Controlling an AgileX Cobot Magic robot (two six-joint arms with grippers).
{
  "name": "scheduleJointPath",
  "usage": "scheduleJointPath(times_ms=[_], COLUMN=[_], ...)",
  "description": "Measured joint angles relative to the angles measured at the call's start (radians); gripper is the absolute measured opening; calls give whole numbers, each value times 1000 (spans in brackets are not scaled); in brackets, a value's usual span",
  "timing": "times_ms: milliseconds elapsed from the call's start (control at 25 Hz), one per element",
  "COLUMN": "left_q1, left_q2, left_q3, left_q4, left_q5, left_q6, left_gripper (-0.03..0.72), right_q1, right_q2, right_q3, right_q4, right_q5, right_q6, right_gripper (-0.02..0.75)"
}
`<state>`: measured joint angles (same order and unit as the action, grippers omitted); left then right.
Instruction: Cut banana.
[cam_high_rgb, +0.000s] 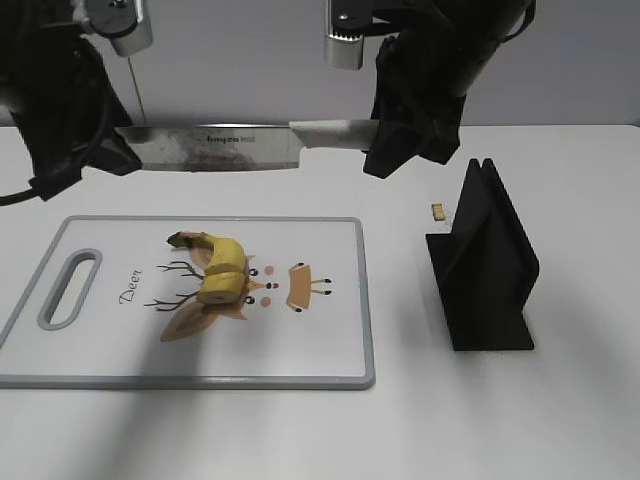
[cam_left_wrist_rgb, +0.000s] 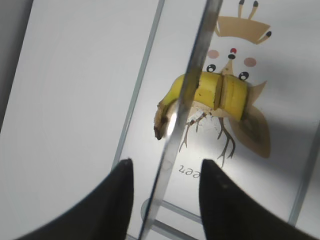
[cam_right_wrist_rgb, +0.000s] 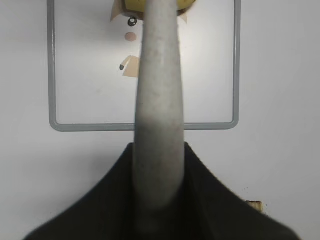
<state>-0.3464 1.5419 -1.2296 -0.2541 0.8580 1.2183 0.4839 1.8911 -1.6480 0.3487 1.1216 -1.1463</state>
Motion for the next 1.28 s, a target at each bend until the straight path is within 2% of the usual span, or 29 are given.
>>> scheduleJointPath(times_ms=[280, 360, 1000, 1280], left_q1=[0, 0, 2, 4], left_q2=[1, 4, 163, 243], left_q3=[0, 0, 0, 0], left_q4=[1, 5, 38, 38], left_q5=[-8, 6, -10, -44], left_q6=[5, 19, 26, 26], left_gripper=[91, 36, 8, 8], right_q1=[0, 0, -1, -2], right_q2=[8, 17, 227, 288], right_q3=[0, -2, -121, -141], right_q4=[3, -2, 2, -12], right_q5=[-5, -10, 81, 77], right_q6=[0, 1, 71, 77], right_gripper=[171, 173, 186, 186])
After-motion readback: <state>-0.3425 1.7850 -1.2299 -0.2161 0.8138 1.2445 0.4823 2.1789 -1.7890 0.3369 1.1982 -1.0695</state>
